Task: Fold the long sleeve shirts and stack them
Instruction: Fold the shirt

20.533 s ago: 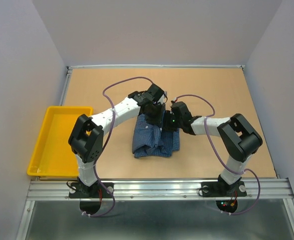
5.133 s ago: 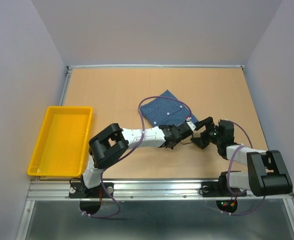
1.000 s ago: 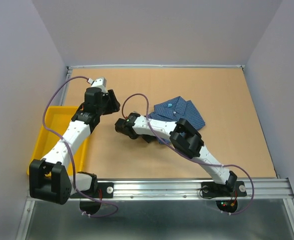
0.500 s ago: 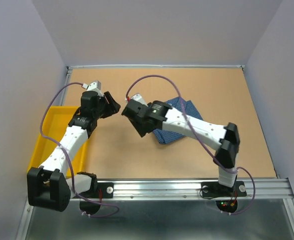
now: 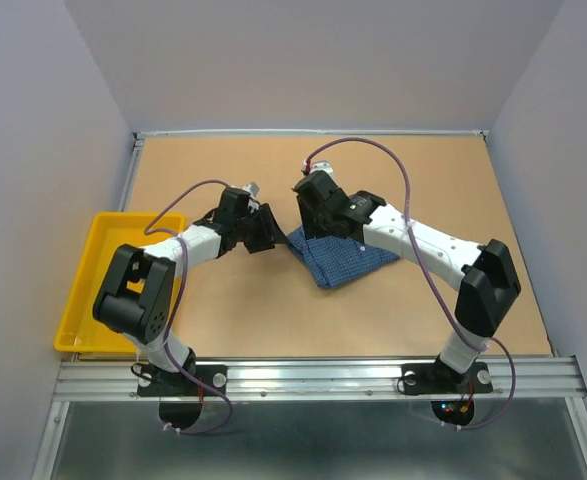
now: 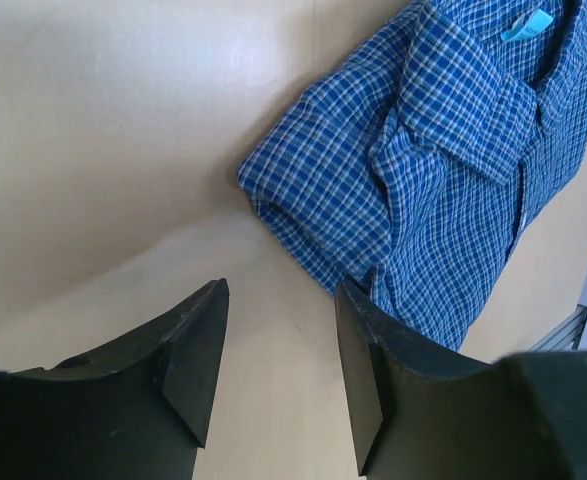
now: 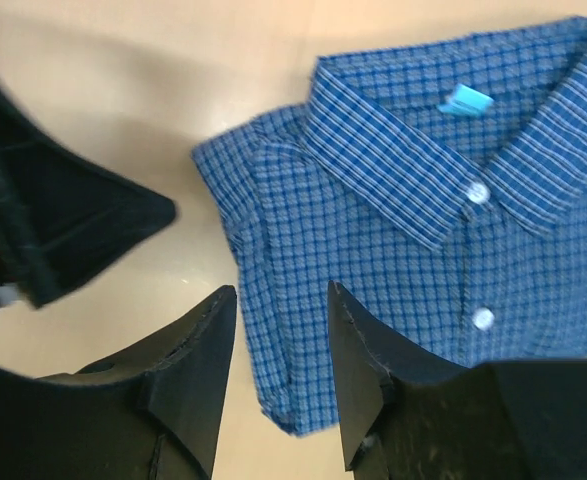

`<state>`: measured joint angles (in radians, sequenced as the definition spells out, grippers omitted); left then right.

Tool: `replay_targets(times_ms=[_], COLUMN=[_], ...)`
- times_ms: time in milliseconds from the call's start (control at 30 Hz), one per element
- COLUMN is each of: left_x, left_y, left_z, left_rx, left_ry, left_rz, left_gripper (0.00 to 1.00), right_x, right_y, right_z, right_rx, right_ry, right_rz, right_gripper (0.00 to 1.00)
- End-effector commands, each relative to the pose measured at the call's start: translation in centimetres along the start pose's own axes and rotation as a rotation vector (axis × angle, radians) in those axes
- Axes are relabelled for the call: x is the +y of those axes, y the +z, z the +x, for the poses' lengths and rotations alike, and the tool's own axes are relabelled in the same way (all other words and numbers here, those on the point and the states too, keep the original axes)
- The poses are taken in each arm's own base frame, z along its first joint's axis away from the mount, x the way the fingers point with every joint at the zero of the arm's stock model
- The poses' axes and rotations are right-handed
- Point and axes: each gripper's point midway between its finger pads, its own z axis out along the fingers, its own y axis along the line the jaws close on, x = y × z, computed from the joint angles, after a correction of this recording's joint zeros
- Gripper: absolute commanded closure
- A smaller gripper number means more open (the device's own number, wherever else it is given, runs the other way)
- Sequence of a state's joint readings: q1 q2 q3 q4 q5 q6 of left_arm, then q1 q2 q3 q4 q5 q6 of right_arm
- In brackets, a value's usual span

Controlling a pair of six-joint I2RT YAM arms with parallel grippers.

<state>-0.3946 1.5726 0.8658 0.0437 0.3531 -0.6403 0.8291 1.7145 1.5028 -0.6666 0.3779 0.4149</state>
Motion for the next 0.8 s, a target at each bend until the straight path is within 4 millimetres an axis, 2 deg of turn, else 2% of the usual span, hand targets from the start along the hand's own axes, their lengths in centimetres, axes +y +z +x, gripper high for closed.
replay_targets(times_ms=[0, 133, 233, 300, 400, 433, 500, 533, 600, 667, 767], left_x=[-3.9, -2.8, -1.6, -0.9, -0.2, 0.1, 0.5, 0.7, 1.1, 1.4, 1.8], left_y=[1.4, 3.0, 4.3, 5.0, 5.7, 6.0, 6.4, 6.6, 6.8, 6.9, 7.0], left_z=[-2.6, -1.6, -0.6, 0.2, 0.8, 1.3, 1.8, 2.2, 2.7, 3.2, 3.6], left_rx=[-0.055, -0.031, -0.003, 0.016, 0.024, 0.034, 0.044, 0.050, 0.061, 0.067, 0.072], left_ry=[0.010, 0.006, -0.006, -0.010, -0.012, -0.011, -0.014, -0.013, -0.017, -0.020, -0.024], left_rz=[0.100, 0.062, 0.036, 0.021, 0.007, 0.002, -0.005, -0.006, -0.011, -0.012, -0.015], left_gripper=[0.44, 0.44, 0.48, 0.53, 0.53, 0.57, 0.58, 0.63, 0.64, 0.87, 0.89], right_x=[2.3, 2.7, 2.9, 2.6, 2.0, 1.8, 1.3, 1.2, 0.7, 0.6, 0.3], right_y=[1.9, 3.5, 5.8, 6.6, 8.1, 8.6, 9.1, 9.3, 9.7, 9.9, 10.1], right_z=[-2.8, -3.0, -2.0, -1.8, -0.9, -0.4, 0.1, 0.3, 0.8, 1.0, 1.2], right_rx=[-0.120, -0.113, -0.083, -0.083, -0.067, -0.061, -0.058, -0.057, -0.055, -0.056, -0.062], right_ry=[0.044, 0.037, 0.019, 0.018, 0.007, 0.004, 0.004, 0.003, 0.000, -0.001, 0.000], right_rz=[-0.083, -0.084, -0.052, -0.022, 0.024, 0.045, 0.068, 0.081, 0.105, 0.114, 0.124], right_gripper=[0.53, 0.53, 0.53, 0.53, 0.53, 0.54, 0.54, 0.59, 0.63, 0.67, 0.76])
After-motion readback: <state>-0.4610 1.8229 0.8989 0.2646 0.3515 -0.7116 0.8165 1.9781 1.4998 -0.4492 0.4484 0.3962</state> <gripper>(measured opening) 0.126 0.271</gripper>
